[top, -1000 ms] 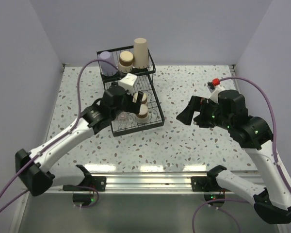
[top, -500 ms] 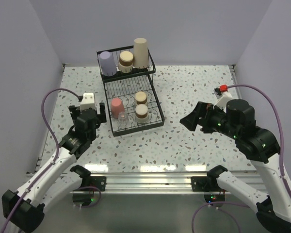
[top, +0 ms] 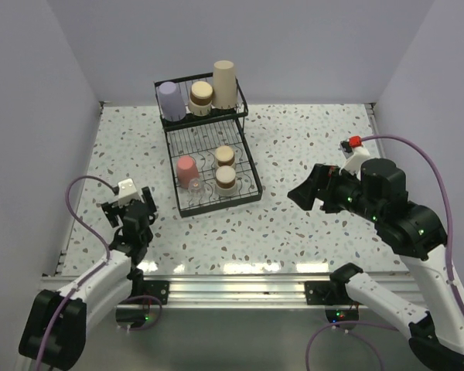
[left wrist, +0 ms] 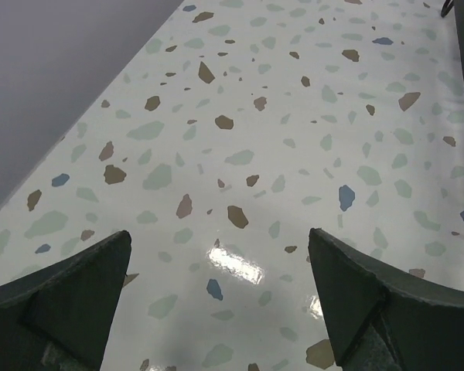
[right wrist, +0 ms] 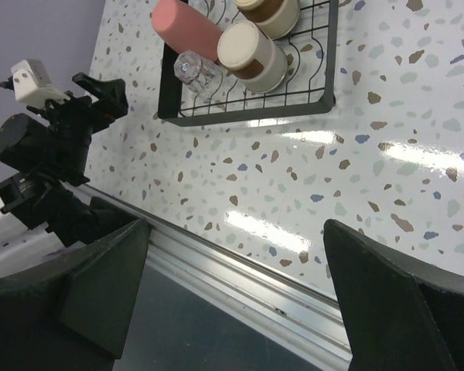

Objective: Load the cups into the dish rack

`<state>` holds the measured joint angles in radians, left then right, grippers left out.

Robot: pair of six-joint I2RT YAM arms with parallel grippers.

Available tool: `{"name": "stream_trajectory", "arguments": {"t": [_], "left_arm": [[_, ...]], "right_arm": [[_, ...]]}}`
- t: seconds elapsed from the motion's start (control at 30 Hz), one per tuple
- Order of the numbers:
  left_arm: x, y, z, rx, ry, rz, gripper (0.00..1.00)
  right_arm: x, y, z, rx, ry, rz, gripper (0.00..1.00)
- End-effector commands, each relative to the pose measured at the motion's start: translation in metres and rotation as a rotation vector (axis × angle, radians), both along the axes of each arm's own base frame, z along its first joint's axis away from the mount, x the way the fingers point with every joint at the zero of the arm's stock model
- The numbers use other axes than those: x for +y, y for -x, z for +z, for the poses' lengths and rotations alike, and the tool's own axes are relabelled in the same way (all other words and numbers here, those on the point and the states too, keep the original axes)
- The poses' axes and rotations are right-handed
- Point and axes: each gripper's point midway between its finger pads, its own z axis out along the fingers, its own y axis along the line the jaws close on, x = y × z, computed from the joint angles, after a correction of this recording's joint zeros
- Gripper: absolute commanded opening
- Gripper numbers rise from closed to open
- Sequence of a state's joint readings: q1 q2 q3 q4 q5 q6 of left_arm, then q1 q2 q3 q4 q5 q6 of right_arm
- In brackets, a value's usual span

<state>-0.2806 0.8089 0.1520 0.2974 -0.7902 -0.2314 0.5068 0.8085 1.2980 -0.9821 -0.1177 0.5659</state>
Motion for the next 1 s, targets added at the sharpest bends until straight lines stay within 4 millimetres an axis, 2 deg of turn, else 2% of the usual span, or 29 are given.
{"name": "stream_trajectory", "arguments": {"t": [0.0, 0.03, 0.07, 0.1, 0.13, 0.17, 0.2, 0.23, 0.27, 0.33, 0.43, 0.5, 0.53, 0.57, 0.6, 0.63, 0.73, 0.77, 0.8, 0.87, 0.9, 0.93, 0.97], "left_arm": [[0.004, -0.006, 0.013, -0.216, 0.032, 0.021, 1.00], [0.005, -0.009, 0.026, -0.288, 0.030, 0.024, 1.00], [0.006, -0.011, 0.031, -0.312, 0.029, 0.034, 1.00], [0.010, -0.010, 0.028, -0.299, 0.015, 0.054, 1.00], [0.012, -0.014, 0.036, -0.321, 0.012, 0.069, 1.00], [0.015, -0.016, 0.027, -0.270, -0.024, 0.081, 1.00], [0.016, -0.021, 0.027, -0.256, -0.038, 0.085, 1.00], [0.016, -0.030, 0.038, -0.278, -0.048, 0.087, 1.00], [0.018, -0.035, 0.031, -0.247, -0.067, 0.091, 1.00], [0.014, -0.049, 0.045, -0.307, -0.073, 0.056, 1.00], [0.017, -0.069, 0.030, -0.219, -0.052, 0.076, 1.00], [0.027, -0.069, 0.028, -0.229, -0.032, 0.125, 1.00], [0.030, -0.067, 0.030, -0.288, 0.042, 0.156, 1.00], [0.029, -0.063, 0.029, -0.312, 0.045, 0.137, 1.00], [0.032, -0.053, 0.038, -0.405, 0.053, 0.142, 1.00], [0.032, -0.053, 0.035, -0.372, 0.024, 0.130, 1.00], [0.019, -0.062, 0.035, -0.355, 0.000, 0.031, 1.00], [0.009, -0.070, 0.040, -0.363, -0.002, -0.033, 1.00], [0.002, -0.074, 0.031, -0.306, -0.021, -0.088, 1.00], [-0.019, -0.083, 0.029, -0.296, -0.058, -0.238, 1.00], [-0.023, -0.083, 0.037, -0.336, -0.068, -0.262, 1.00], [-0.016, -0.080, 0.032, -0.335, -0.100, -0.226, 1.00], [-0.018, -0.084, 0.041, -0.363, -0.092, -0.236, 1.00]], "right_arm": [[-0.005, 0.002, 0.012, -0.060, 0.023, 0.010, 0.98], [-0.006, 0.003, 0.011, -0.054, 0.028, 0.013, 0.98], [-0.006, 0.002, 0.010, -0.052, 0.041, 0.019, 0.98], [-0.006, 0.001, 0.011, -0.053, 0.047, 0.021, 0.98], [-0.007, 0.003, 0.012, -0.052, 0.053, 0.027, 0.98], [-0.007, 0.002, 0.012, -0.054, 0.061, 0.030, 0.98], [-0.006, 0.001, 0.011, -0.049, 0.067, 0.037, 0.98], [-0.006, 0.001, 0.010, -0.045, 0.072, 0.037, 0.98], [-0.005, 0.001, 0.010, -0.045, 0.077, 0.043, 0.98], [-0.004, 0.000, 0.008, -0.040, 0.079, 0.048, 0.98], [-0.003, -0.002, 0.006, -0.035, 0.084, 0.053, 0.98], [-0.002, -0.003, 0.004, -0.028, 0.087, 0.053, 0.98], [-0.002, -0.004, 0.004, -0.029, 0.086, 0.053, 0.98], [-0.001, -0.004, 0.003, -0.029, 0.084, 0.054, 0.98], [-0.002, -0.004, 0.000, -0.024, 0.087, 0.051, 0.98], [-0.001, -0.004, 0.001, -0.029, 0.082, 0.049, 0.98], [-0.001, -0.006, -0.002, -0.026, 0.078, 0.044, 0.98], [0.000, -0.007, -0.004, -0.023, 0.079, 0.045, 0.98], [0.001, -0.008, -0.004, -0.024, 0.075, 0.048, 0.98], [0.004, -0.009, -0.007, -0.013, 0.071, 0.054, 0.98], [0.005, -0.010, -0.007, -0.015, 0.067, 0.054, 0.98], [0.007, -0.011, -0.007, -0.012, 0.060, 0.058, 0.98], [0.009, -0.012, -0.009, -0.007, 0.055, 0.059, 0.98]]}}
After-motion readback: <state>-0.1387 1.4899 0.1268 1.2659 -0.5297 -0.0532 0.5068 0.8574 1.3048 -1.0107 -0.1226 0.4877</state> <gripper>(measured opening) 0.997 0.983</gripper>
